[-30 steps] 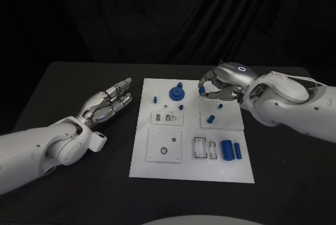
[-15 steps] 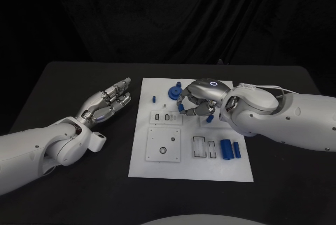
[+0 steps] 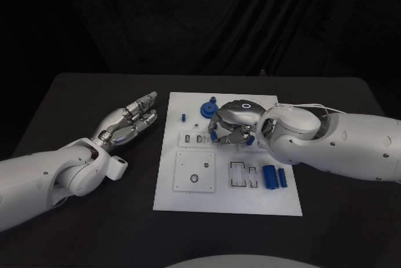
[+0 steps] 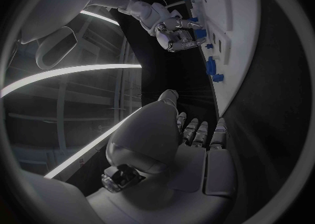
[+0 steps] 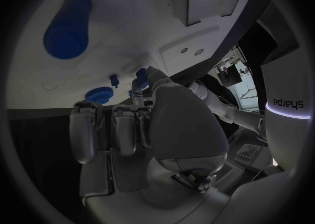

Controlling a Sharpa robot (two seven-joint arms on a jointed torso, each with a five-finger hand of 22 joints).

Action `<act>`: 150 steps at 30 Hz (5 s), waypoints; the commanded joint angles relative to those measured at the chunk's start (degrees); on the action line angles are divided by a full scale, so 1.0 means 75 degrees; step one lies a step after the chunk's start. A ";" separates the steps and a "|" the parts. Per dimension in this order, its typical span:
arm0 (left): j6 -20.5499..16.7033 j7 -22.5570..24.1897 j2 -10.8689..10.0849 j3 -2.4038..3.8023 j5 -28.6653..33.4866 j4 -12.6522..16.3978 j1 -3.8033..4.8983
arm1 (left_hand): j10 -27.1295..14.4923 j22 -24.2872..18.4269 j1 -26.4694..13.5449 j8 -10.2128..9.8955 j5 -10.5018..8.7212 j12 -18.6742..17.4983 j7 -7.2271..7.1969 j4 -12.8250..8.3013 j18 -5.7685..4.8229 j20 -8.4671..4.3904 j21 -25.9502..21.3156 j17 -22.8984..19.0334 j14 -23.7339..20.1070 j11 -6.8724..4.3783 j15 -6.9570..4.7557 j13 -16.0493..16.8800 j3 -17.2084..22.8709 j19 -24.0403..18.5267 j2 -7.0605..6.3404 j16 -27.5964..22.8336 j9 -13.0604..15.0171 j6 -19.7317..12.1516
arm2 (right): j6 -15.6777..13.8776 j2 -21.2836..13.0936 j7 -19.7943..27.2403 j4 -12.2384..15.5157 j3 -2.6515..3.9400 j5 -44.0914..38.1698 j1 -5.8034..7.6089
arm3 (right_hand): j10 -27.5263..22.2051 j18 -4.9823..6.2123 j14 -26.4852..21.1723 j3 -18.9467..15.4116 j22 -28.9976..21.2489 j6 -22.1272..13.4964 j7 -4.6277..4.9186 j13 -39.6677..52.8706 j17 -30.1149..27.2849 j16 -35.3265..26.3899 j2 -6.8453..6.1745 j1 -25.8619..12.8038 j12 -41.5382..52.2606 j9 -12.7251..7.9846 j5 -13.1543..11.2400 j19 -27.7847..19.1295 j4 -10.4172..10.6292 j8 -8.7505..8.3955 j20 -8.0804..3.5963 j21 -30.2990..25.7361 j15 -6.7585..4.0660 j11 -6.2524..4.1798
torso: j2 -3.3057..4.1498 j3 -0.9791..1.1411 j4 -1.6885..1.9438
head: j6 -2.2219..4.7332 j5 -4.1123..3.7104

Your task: Assemble the parts on the task board

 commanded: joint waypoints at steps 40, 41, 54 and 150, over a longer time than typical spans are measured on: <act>0.0132 0.0376 0.0042 0.0004 -0.0029 -0.0038 -0.0012 | -0.0002 0.0009 -0.0077 0.0025 -0.0066 -0.0032 0.0055 0.0039 0.0021 0.0049 0.0040 -0.0013 -0.0003 0.0034 0.0026 0.0000 0.0022 -0.0006 -0.0016 -0.0028 0.0007 0.0008 | 0.0336 0.0206 -0.0245 -0.0152 0.0007 -0.0113 -0.0053 | 0.0782 0.0094 0.0774 -0.0062 0.1728 -0.1877 0.0019 0.2009 0.2013 0.0023 -0.0249 -0.0578 0.0020 -0.0264 0.0031 0.0301 0.0062 -0.1160 0.0091 -0.0344 0.0072 0.0081 | -0.0006 -0.0008 0.0007 | -0.0024 -0.0005; 0.0132 0.0376 0.0041 0.0004 -0.0029 -0.0037 -0.0012 | -0.0002 0.0009 -0.0077 0.0025 -0.0066 -0.0032 0.0055 0.0039 0.0021 0.0049 0.0040 -0.0013 -0.0003 0.0034 0.0026 0.0000 0.0022 -0.0006 -0.0016 -0.0028 0.0007 0.0008 | 0.0328 0.0202 -0.0243 -0.0152 0.0007 -0.0113 -0.0053 | 0.0782 0.0094 0.0774 -0.0066 0.1728 -0.1905 0.0021 0.2009 0.2013 0.0023 -0.0254 -0.0584 0.0020 -0.0281 0.0031 0.0302 0.0066 -0.1160 0.0091 -0.0344 0.0073 0.0082 | -0.0006 -0.0008 0.0007 | -0.0024 -0.0005; 0.0009 0.0365 -0.0013 0.0005 -0.0029 0.0037 -0.0012 | -0.0025 0.0010 -0.0090 0.0030 -0.0097 -0.0037 0.0066 0.0035 0.0021 0.0050 0.0042 -0.0013 -0.0003 0.0033 0.0022 -0.0005 0.0019 -0.0004 -0.0023 -0.0028 0.0011 0.0037 | -0.0683 0.0058 0.0108 -0.0026 0.0011 -0.0113 -0.0053 | 0.0782 0.0040 0.0774 -0.0327 0.1801 -0.2406 -0.0026 0.2009 0.2013 0.0023 -0.0715 -0.0752 0.0020 -0.0830 0.0072 0.0441 0.0791 -0.1117 0.0056 -0.0139 0.0033 0.0041 | -0.0006 -0.0007 0.0008 | 0.0126 0.0029; 0.0452 -0.8727 0.2976 0.0014 -0.6236 -0.0416 0.0942 | 1.1390 0.9840 -0.3196 0.4412 -0.3453 1.1683 0.0069 0.0015 -0.0902 -0.1814 1.0976 1.1987 1.1997 -0.1385 -0.1749 1.1697 -0.1061 1.0628 -0.0311 1.1972 0.6508 0.6283 | -0.1925 -0.1410 0.0376 -0.0716 0.0002 0.0567 0.0047 | 0.0782 -0.0001 0.0774 -0.0013 0.1855 -0.0922 0.0140 0.2009 0.2013 0.0023 0.0201 -0.0064 0.0020 -0.1179 -0.0834 0.0535 0.0445 -0.0783 0.0145 0.0021 0.0136 0.0172 | -0.1182 0.0436 -0.0315 | -0.0198 0.0703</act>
